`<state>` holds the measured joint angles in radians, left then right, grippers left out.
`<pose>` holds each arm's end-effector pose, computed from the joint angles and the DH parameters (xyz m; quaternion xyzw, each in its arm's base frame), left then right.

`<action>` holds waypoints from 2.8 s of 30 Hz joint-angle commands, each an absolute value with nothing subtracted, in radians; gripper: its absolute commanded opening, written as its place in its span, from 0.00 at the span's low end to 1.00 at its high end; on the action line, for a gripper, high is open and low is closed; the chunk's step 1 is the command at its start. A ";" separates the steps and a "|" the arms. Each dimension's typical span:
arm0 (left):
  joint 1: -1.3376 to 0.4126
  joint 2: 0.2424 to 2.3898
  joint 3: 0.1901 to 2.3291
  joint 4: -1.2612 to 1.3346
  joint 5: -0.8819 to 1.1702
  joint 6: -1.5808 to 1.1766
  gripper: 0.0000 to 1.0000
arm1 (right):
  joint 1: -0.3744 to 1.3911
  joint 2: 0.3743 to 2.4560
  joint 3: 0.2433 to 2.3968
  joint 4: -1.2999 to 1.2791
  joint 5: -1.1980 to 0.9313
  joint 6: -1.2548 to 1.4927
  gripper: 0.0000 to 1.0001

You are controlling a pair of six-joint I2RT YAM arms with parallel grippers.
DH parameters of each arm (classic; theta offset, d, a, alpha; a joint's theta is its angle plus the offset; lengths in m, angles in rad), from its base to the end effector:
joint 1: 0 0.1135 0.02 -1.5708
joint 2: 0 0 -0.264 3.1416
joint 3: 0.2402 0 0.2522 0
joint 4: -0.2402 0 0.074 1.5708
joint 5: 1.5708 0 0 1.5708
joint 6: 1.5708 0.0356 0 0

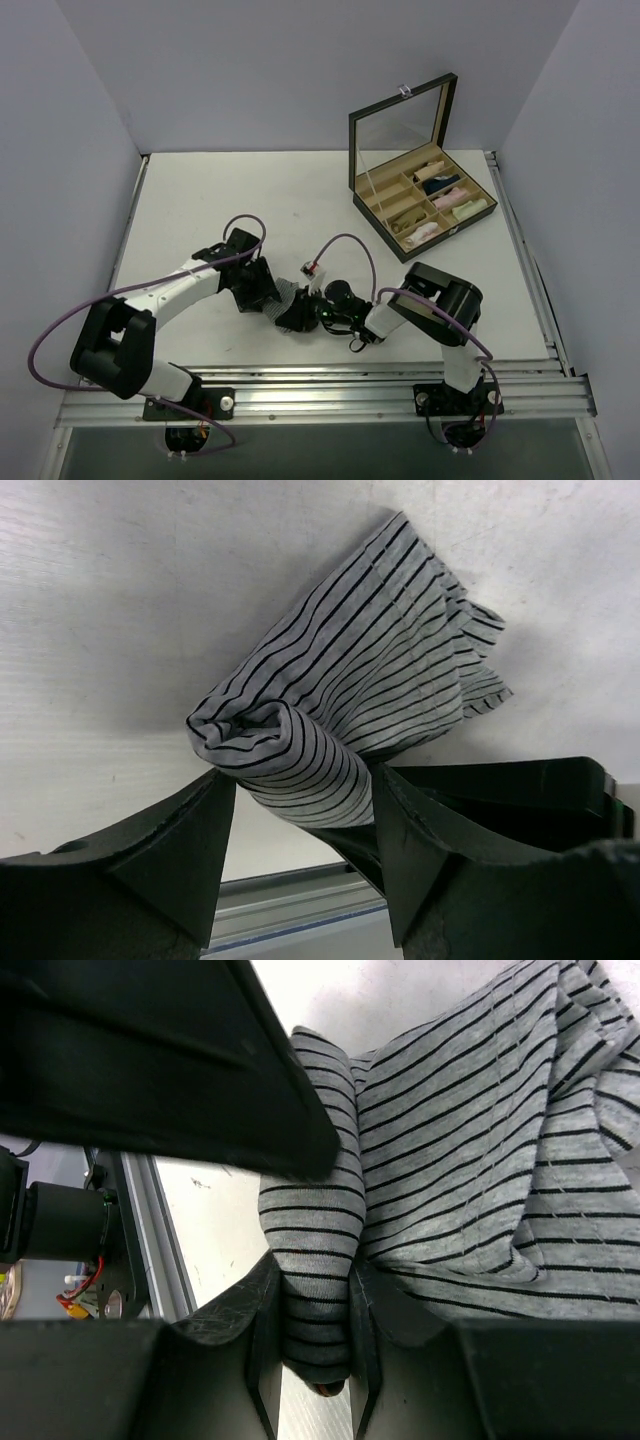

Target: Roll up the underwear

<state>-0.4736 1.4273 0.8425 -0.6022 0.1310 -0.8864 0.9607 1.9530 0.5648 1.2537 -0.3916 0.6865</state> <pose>0.2297 -0.1230 0.1882 -0.1885 0.9613 -0.1696 0.1076 0.1767 0.2765 0.1141 -0.2278 0.7142 0.5730 0.3311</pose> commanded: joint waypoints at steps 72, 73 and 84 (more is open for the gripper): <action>-0.379 1.561 0.991 -0.900 0.103 -0.894 0.49 | 1.055 1.841 0.753 0.445 -0.075 0.376 0.00; -0.370 1.533 0.992 -0.897 0.095 -0.891 0.51 | 1.048 1.844 0.729 0.463 -0.128 0.386 0.00; -0.365 1.368 0.933 -0.824 0.097 -0.913 0.64 | 0.940 1.997 0.629 0.722 -0.354 0.534 0.00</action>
<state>-0.3595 1.3689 0.9733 -0.8471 0.0971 -0.9100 0.9588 1.8904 0.7033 0.9226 -0.3332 0.5091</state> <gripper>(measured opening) 0.636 0.218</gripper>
